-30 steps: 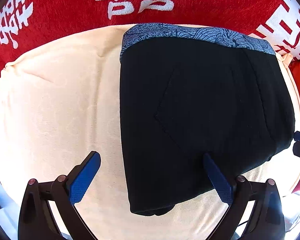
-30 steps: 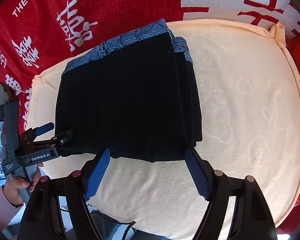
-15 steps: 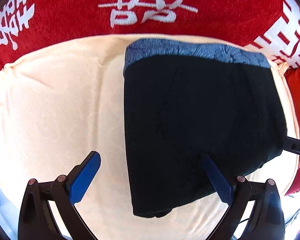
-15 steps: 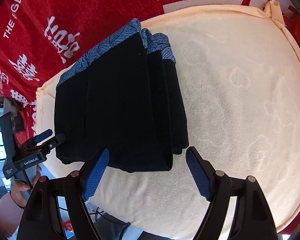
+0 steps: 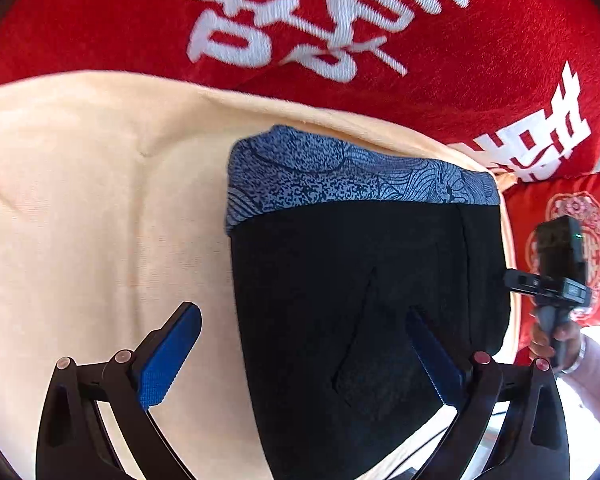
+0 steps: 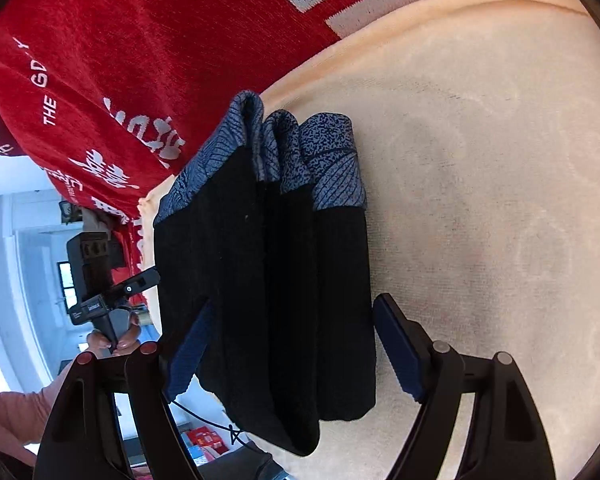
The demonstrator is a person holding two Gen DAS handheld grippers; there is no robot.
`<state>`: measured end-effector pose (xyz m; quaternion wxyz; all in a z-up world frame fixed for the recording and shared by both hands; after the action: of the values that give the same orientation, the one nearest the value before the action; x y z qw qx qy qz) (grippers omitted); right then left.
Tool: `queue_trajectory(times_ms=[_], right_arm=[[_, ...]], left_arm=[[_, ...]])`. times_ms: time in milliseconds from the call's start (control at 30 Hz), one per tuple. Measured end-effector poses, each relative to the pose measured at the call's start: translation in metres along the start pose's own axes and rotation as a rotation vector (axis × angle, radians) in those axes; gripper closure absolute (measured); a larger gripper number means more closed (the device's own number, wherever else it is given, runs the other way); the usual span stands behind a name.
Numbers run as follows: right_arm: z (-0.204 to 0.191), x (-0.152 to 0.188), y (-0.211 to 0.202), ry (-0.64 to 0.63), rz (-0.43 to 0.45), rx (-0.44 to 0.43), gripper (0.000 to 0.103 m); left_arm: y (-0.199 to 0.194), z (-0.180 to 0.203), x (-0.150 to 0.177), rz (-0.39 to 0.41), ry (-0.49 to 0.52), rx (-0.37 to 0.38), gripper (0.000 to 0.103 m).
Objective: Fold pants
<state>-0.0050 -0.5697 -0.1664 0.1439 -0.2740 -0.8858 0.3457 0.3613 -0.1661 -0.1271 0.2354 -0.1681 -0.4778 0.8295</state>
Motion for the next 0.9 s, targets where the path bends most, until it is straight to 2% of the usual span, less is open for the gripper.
queue_trajectory(times_ms=[133, 167, 233, 333, 400, 467, 500, 633, 767, 900], right_arm=[[0.0, -0.002, 0.02, -0.016, -0.035, -0.086, 0.018], [-0.001, -0.004, 0.022, -0.019, -0.035, -0.088, 0.018], [0.0, -0.007, 0.023, 0.013, -0.035, -0.101, 0.018], [0.008, -0.007, 0.019, 0.106, -0.032, -0.122, 0.022], [0.006, -0.01, 0.022, 0.111, -0.033, -0.096, 0.026], [0.004, -0.009, 0.022, 0.1, -0.027, -0.069, 0.032], [0.002, -0.008, 0.021, 0.103, -0.023, -0.066, 0.036], [-0.005, -0.008, 0.019, 0.094, -0.015, -0.077, 0.044], [-0.011, -0.005, 0.013, 0.091, -0.015, -0.123, 0.051], [-0.026, 0.002, 0.006, 0.079, -0.023, -0.146, 0.053]], left_arm=[[0.023, 0.003, 0.003, -0.041, 0.028, 0.039, 0.001], [0.021, 0.014, 0.018, -0.041, 0.02, 0.053, 0.001], [0.025, 0.018, 0.021, -0.036, -0.013, 0.072, 0.001], [0.024, 0.019, 0.024, -0.013, -0.042, 0.058, 0.001], [0.028, 0.025, 0.024, 0.001, -0.054, 0.042, 0.001], [0.02, 0.022, 0.028, 0.019, -0.06, 0.029, 0.006], [0.017, 0.023, 0.03, 0.029, -0.066, 0.034, 0.013], [0.004, 0.032, 0.034, 0.068, -0.058, -0.018, 0.025], [-0.009, 0.041, 0.039, 0.098, -0.064, -0.055, 0.03], [-0.025, 0.045, 0.05, 0.11, -0.091, -0.043, 0.031]])
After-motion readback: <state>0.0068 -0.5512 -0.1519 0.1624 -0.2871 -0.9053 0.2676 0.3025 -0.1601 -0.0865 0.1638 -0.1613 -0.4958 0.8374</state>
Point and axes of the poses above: each gripper's, at about its wrist camera, not at the fingertips, and y roughly the way its jaws point, z to its right, x to its underside, the point moved 5 cm from there along y, roughly the way its jaws point, and after that the axes turned 1 degree about -x, right-handed, at the moved point
